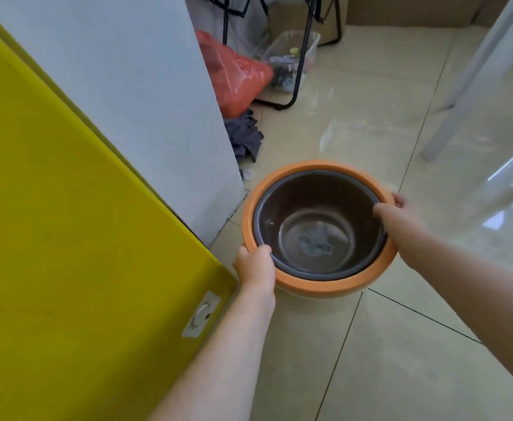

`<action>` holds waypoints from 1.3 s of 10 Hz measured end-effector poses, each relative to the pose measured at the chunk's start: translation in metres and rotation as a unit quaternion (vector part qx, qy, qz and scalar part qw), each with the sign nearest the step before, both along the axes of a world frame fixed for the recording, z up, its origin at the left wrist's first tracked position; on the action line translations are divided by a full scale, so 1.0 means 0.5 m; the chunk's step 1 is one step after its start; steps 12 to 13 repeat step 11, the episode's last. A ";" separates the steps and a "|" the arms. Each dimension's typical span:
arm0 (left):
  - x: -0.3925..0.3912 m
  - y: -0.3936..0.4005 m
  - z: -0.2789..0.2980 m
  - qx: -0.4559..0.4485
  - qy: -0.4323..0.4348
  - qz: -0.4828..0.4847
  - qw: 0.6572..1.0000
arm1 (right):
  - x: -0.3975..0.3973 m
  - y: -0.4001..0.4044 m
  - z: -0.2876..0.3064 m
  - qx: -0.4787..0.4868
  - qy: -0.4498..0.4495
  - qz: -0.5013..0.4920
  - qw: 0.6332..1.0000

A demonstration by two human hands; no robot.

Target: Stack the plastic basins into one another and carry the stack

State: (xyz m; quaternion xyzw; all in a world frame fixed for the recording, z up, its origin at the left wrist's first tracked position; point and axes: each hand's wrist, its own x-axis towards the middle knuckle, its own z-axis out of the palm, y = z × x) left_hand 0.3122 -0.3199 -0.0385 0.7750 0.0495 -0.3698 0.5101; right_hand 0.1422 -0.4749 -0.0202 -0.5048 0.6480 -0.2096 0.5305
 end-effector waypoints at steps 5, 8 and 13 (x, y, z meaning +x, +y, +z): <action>0.114 -0.047 -0.042 0.076 -0.111 0.028 0.991 | 0.137 -0.010 -0.099 -0.015 -0.035 0.073 0.997; 0.102 -0.059 -0.031 0.141 -0.183 -0.009 0.973 | 0.127 -0.021 -0.090 -0.047 0.016 0.173 0.984; 0.045 -0.029 0.084 0.243 -0.431 -0.366 0.788 | 0.108 0.010 0.005 -0.322 0.303 0.357 0.823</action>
